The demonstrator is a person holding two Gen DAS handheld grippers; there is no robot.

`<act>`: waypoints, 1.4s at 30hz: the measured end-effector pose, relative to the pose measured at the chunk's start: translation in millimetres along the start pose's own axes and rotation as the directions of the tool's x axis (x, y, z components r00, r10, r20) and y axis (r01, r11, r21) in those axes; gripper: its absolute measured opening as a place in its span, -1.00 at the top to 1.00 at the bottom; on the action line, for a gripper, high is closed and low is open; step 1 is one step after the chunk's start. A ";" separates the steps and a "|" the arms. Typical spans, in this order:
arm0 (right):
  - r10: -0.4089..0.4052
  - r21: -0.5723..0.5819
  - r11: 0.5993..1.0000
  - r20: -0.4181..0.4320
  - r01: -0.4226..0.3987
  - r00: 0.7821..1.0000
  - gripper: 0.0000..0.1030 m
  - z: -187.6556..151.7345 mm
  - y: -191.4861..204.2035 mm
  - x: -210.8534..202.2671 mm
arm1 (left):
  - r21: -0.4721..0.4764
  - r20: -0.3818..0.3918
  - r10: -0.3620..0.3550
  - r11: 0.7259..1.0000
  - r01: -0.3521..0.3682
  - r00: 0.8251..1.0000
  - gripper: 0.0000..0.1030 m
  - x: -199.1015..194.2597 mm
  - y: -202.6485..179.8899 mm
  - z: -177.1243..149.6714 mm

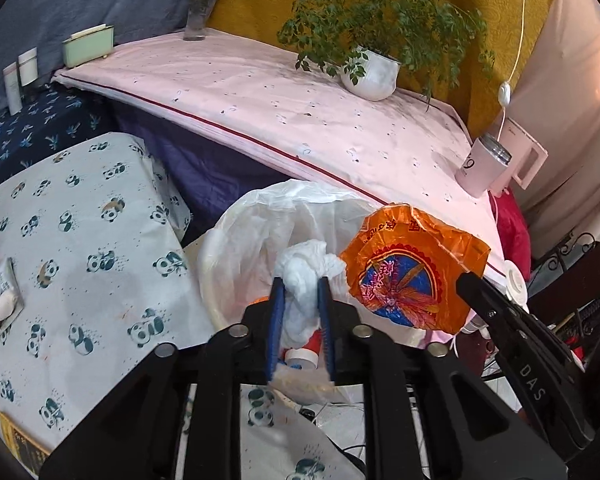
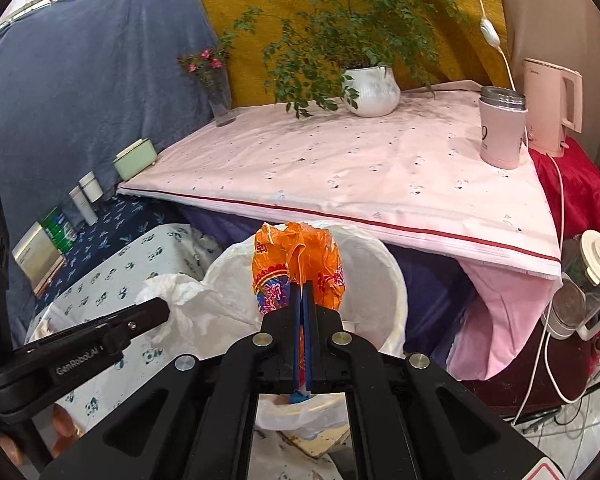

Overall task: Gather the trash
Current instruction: 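Carry the tissue and orange bag to the bin and open both tools inside, then move both tools back over the table toward the gold cigarette box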

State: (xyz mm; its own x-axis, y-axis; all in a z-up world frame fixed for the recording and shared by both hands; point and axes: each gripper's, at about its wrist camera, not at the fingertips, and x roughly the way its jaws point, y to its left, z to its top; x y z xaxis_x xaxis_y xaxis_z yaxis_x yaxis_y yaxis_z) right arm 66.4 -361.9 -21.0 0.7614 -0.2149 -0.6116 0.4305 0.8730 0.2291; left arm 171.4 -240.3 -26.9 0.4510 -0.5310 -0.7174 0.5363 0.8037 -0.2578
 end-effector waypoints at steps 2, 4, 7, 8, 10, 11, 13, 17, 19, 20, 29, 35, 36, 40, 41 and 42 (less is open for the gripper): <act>-0.003 0.003 1.000 -0.003 0.003 1.000 0.97 1.3 -4.2 3.8 | 0.000 0.012 0.015 1.000 -0.015 1.000 0.16 3.4 -1.0 1.8; -0.004 0.003 1.000 -0.007 0.004 1.000 0.97 2.2 -6.1 8.3 | -0.007 0.028 0.025 1.000 -0.025 0.999 -0.14 2.5 1.1 2.5; 0.001 -0.007 1.000 -0.012 -0.001 1.000 0.97 4.0 -3.4 14.1 | -0.018 0.046 0.043 0.999 -0.042 0.998 -0.23 -0.1 5.9 3.2; 0.006 -0.013 1.000 -0.013 -0.006 1.000 0.96 4.0 -2.5 15.9 | -0.018 0.046 0.046 0.999 -0.045 0.998 -0.23 -1.1 8.2 4.0; 0.010 -0.026 1.000 -0.018 -0.011 1.000 0.93 3.9 3.2 19.9 | -0.019 0.049 0.063 0.998 -0.062 0.997 -0.23 -2.8 13.1 3.0; 0.011 -0.031 0.999 -0.020 -0.011 1.000 0.89 4.4 5.7 21.8 | -0.021 0.051 0.068 0.998 -0.067 0.996 -0.23 -3.7 14.7 2.4; 0.014 -0.044 0.999 -0.024 -0.015 1.000 0.84 3.6 11.6 25.1 | -0.027 0.054 0.088 0.996 -0.087 0.995 -0.24 -6.2 20.2 0.7; 0.025 -0.057 0.998 -0.022 -0.026 0.999 0.58 3.6 22.9 24.6 | -0.045 0.059 0.114 0.993 -0.112 0.992 -0.25 -13.4 31.8 -1.8; 0.025 -0.069 0.997 -0.019 -0.027 1.000 0.54 3.5 29.6 21.2 | -0.062 0.061 0.127 0.990 -0.123 0.990 -0.25 -19.3 39.8 -3.0; 0.028 -0.075 0.997 -0.019 -0.029 0.999 0.50 3.8 33.3 19.6 | -0.070 0.062 0.130 0.990 -0.126 0.990 -0.25 -21.9 43.2 -3.8; 0.088 -0.126 0.988 -0.008 -0.089 0.996 0.06 -1.1 79.1 -14.7 | -0.197 0.086 0.241 0.955 -0.221 0.967 -0.52 -75.8 90.6 -25.3; 0.140 -0.186 0.972 -0.039 -0.145 0.989 -0.02 -24.0 123.4 -33.5 | -0.305 0.031 0.371 0.888 -0.345 0.928 -0.69 -112.0 136.9 -58.2; 0.148 -0.192 0.969 -0.047 -0.154 0.988 -0.02 -28.5 129.9 -35.5 | -0.331 0.020 0.388 0.872 -0.360 0.921 -0.69 -117.6 145.6 -65.0; 0.186 -0.209 0.957 -0.085 -0.200 0.979 -0.02 -47.5 156.3 -41.3 | -0.406 -0.044 0.451 0.807 -0.429 0.891 -0.69 -132.3 172.3 -88.4; 0.190 -0.217 0.954 -0.093 -0.206 0.977 -0.02 -51.0 161.6 -41.6 | -0.421 -0.061 0.471 0.787 -0.451 0.880 -0.69 -135.9 177.4 -94.9; 0.194 -0.227 0.950 -0.102 -0.213 0.976 -0.02 -55.5 167.3 -41.8 | -0.436 -0.074 0.485 0.770 -0.465 0.872 -0.69 -138.3 182.5 -100.6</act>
State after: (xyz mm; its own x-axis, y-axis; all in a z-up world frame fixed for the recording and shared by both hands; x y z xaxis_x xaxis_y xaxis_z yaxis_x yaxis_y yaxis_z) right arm 79.7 -182.5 0.8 0.7772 0.0044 -0.6293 0.1371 0.9748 0.1762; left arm 135.1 6.9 -39.9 0.6006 -0.0534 -0.7978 -0.1080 0.9832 -0.1471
